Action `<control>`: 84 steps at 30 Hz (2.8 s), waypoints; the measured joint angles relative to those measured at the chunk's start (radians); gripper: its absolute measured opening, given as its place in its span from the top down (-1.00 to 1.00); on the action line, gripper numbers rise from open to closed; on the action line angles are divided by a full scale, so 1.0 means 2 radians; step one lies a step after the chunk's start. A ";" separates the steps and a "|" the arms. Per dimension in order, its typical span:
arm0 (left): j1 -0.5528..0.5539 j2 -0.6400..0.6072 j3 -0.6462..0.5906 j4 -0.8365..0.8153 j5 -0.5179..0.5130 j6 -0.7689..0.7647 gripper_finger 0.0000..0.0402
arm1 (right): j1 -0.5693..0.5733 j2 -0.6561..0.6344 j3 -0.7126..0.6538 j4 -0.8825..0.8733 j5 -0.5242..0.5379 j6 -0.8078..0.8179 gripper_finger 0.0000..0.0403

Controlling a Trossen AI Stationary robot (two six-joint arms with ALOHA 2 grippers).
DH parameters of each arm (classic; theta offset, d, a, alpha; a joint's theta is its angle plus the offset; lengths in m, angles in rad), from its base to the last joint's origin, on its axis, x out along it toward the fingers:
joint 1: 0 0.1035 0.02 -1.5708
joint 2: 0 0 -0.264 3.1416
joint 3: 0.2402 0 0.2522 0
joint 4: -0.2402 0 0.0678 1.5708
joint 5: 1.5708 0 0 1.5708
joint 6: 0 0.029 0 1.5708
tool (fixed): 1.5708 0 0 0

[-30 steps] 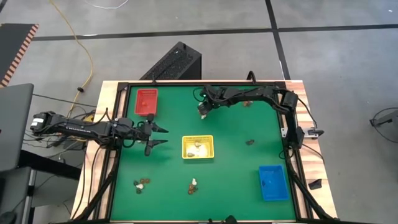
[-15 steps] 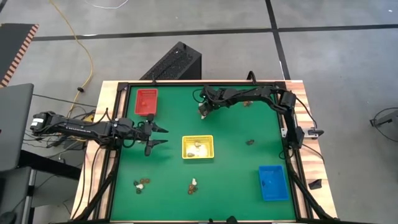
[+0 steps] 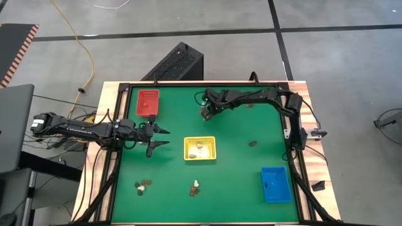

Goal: Sort Halloween decoration
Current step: Put the black skull toy into the blue bin, then put the orange pumpkin toy into the red bin

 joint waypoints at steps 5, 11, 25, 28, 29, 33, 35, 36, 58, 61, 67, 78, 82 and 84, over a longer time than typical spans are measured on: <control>0.000 0.000 0.000 0.000 0.000 0.014 0.06 | 0.056 -0.073 0.000 -0.104 -0.012 0.017 0.48; 0.000 0.000 0.000 0.005 0.000 0.042 0.06 | 0.203 -0.182 0.000 -0.230 -0.009 0.154 0.47; 0.000 0.000 0.000 0.098 0.000 0.091 0.06 | 0.636 -0.173 0.000 -0.352 -0.021 0.662 0.47; 0.000 0.000 0.000 0.103 0.000 0.092 0.06 | 0.675 -0.157 0.000 -0.360 -0.044 0.717 0.46; 0.000 0.000 0.000 0.104 0.000 0.094 0.06 | 0.683 -0.153 0.000 -0.362 -0.048 0.729 0.46; 0.000 0.000 0.000 0.104 0.000 0.094 0.06 | 0.695 -0.148 -0.002 -0.393 -0.060 0.755 0.46; 0.000 0.000 0.000 0.103 0.000 0.094 0.06 | 0.692 -0.148 -0.002 -0.417 -0.060 0.758 0.46; 0.000 0.000 0.000 0.102 0.000 0.094 0.06 | 0.689 -0.148 -0.002 -0.425 -0.060 0.759 0.46; 0.000 0.000 0.000 0.080 0.004 0.040 0.06 | 0.658 -0.148 -0.002 -0.484 -0.001 0.642 0.00; 0.000 0.001 0.000 0.066 0.000 0.005 0.06 | 0.669 -0.153 -0.002 -0.482 0.109 0.586 0.02; 0.000 0.001 0.000 0.081 -0.033 -0.041 0.06 | 0.683 -0.202 -0.023 -0.473 0.269 0.462 0.09; 0.001 0.001 0.000 0.127 -0.051 -0.029 0.06 | 0.623 -0.491 -0.306 -0.280 0.281 0.368 0.22; 0.007 0.013 0.000 0.130 -0.051 -0.029 0.06 | 0.559 -0.572 -0.347 -0.202 0.274 0.312 0.23; 0.011 0.033 0.000 0.139 -0.051 -0.032 0.06 | 0.522 -0.588 -0.355 -0.193 0.255 0.291 0.23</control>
